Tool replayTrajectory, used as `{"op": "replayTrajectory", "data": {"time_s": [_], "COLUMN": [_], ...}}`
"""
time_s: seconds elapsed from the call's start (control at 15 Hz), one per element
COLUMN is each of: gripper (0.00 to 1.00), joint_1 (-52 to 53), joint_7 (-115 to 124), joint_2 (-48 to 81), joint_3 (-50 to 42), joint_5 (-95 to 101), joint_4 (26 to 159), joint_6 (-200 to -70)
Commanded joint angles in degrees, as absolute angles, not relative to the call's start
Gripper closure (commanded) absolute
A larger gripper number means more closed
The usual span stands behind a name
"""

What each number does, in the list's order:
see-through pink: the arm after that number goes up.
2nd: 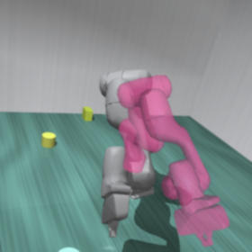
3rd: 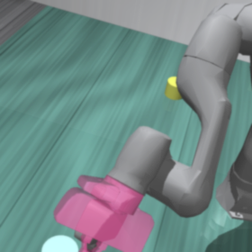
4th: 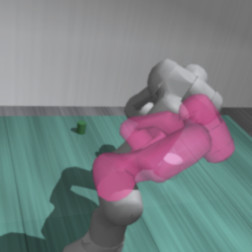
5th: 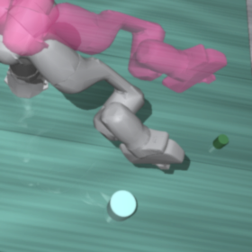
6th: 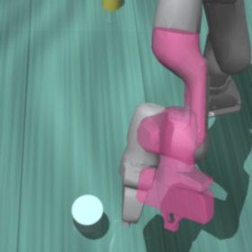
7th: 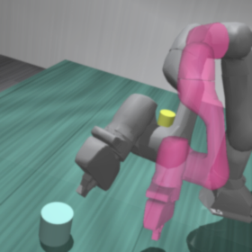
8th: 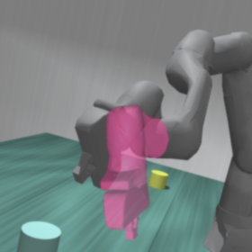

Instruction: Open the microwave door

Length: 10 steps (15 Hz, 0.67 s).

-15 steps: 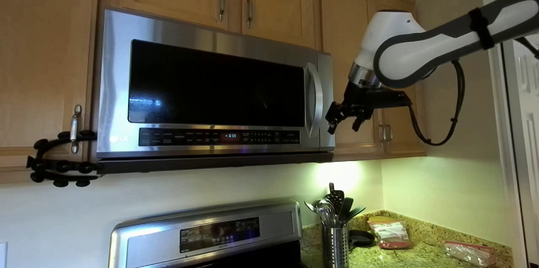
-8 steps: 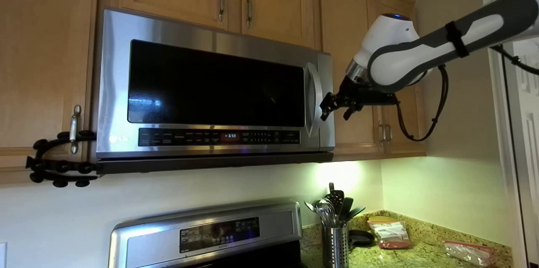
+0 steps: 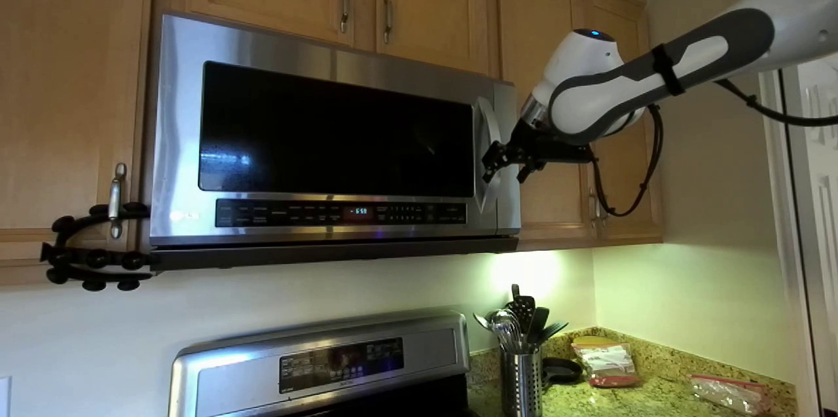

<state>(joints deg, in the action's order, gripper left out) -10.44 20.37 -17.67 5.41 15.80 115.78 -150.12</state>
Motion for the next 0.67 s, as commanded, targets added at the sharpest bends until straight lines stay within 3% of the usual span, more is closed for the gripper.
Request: {"op": "replayTrajectory", "data": {"time_s": [0.0, 0.07, 0.13, 0.2, 0.6], "gripper": [0.0, 0.0, 0.18, 0.28, 0.66], "joint_1": [-9.81, -9.65, -9.31, -8.96, -8.07], "joint_7": [19.23, 19.84, 19.46, 19.18, 18.72], "joint_2": [-15.72, -15.6, -15.16, -14.8, -14.08], "joint_3": [4.86, 5.35, 5.27, 5.27, 5.17], "joint_5": [16.14, 16.25, 15.76, 15.49, 16.15], "joint_4": [112.32, 111.21, 110.33, 109.55, 108.05], "joint_6": [-150.51, -149.83, -149.51, -149.23, -148.35]}}
